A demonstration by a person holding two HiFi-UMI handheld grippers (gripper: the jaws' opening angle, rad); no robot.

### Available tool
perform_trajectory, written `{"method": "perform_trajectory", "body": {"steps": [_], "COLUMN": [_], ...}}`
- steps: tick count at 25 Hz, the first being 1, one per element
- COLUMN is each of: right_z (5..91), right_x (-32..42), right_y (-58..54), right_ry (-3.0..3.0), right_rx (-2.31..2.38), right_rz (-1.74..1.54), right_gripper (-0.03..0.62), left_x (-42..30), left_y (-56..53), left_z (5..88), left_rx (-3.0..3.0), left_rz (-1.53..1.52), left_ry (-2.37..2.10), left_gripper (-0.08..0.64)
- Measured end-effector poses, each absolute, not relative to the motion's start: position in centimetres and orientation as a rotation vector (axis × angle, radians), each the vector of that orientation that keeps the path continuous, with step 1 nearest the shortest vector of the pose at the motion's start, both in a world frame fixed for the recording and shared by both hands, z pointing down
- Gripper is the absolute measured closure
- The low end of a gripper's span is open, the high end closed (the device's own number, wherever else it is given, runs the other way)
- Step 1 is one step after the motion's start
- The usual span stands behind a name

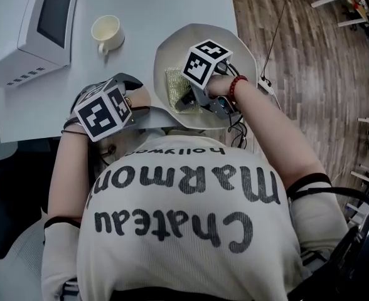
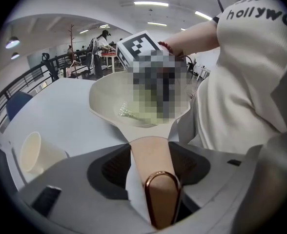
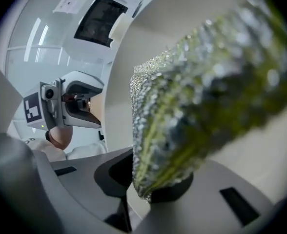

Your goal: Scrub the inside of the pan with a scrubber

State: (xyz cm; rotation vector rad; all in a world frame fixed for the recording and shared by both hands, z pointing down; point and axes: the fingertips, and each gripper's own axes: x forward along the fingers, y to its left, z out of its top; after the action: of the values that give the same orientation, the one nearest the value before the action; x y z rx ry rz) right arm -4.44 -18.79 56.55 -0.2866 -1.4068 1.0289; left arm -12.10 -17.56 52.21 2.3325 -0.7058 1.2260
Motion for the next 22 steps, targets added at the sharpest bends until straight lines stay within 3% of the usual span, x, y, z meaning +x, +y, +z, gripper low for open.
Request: {"method": "perform_trajectory", "body": {"steps": [22], "right_z": [59.6], "right_x": [7.9], "right_y": [-26.5], "right_ry": [-1.211], "right_rx": [0.069], "right_rz": [0.302], "right_gripper": [0.535], "left_x": [-12.5], "left_y": [-17.6], "left_z": [52.6], "left_rx": [2.295], "left_rz": [1.181], "left_ry": [-0.775], "left_gripper": [0.322]}}
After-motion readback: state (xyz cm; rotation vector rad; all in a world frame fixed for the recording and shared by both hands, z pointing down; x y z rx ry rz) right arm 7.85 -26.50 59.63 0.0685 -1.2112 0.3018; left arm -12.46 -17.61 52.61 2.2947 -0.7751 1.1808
